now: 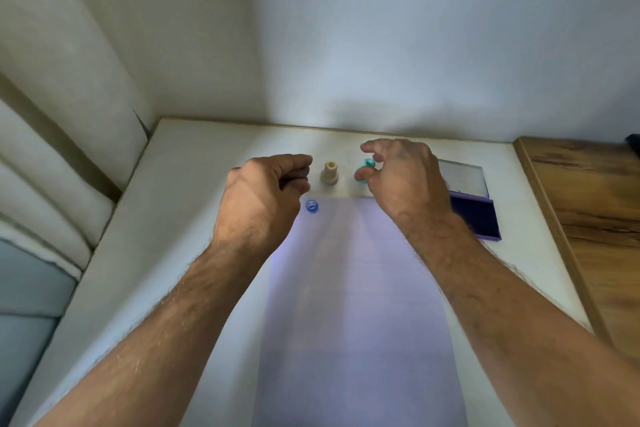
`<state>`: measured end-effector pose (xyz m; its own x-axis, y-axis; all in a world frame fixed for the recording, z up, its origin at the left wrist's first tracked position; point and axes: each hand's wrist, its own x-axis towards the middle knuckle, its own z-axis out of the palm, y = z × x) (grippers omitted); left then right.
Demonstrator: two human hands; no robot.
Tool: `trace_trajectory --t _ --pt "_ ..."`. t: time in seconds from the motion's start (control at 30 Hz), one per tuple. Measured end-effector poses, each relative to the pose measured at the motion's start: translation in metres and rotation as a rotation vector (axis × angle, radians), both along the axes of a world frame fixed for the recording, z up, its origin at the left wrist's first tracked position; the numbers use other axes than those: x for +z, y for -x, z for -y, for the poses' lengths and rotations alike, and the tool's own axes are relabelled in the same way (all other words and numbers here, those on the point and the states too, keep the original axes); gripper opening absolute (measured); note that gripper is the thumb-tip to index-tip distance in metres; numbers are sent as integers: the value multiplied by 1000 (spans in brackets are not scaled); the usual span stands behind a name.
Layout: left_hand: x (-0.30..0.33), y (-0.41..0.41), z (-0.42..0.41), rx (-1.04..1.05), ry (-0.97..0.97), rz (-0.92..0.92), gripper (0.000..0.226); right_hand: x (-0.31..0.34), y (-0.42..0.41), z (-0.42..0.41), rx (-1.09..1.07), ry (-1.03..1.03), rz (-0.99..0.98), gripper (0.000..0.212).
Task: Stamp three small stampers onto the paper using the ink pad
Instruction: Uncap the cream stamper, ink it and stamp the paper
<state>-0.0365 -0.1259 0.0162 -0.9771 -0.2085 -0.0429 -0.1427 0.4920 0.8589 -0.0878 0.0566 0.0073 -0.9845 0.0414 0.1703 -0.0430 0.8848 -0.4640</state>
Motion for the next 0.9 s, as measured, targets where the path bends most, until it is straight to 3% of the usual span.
trace_trajectory --t 0.13,0.23,0.33,0.43,0.53,0.63,0.9 --pt "1 0 1 18 -28 -1 33 8 -4 14 118 -112 -157 35" --pt "1 0 0 20 -28 -6 33 8 -7 30 314 -247 -49 47" --pt "-1 1 1 20 -19 -8 33 3 -8 39 278 -374 63 48" --pt "-1 1 0 16 -19 -3 30 2 -10 41 228 -336 36 41" --pt "0 0 -3 -2 -35 -7 23 9 -22 38 33 83 -4 32" --pt "1 -2 -8 -63 -126 11 25 13 -40 33 -86 490 89 25" --pt "5 -4 -14 -259 -446 95 23 14 -82 5 -301 968 313 20"
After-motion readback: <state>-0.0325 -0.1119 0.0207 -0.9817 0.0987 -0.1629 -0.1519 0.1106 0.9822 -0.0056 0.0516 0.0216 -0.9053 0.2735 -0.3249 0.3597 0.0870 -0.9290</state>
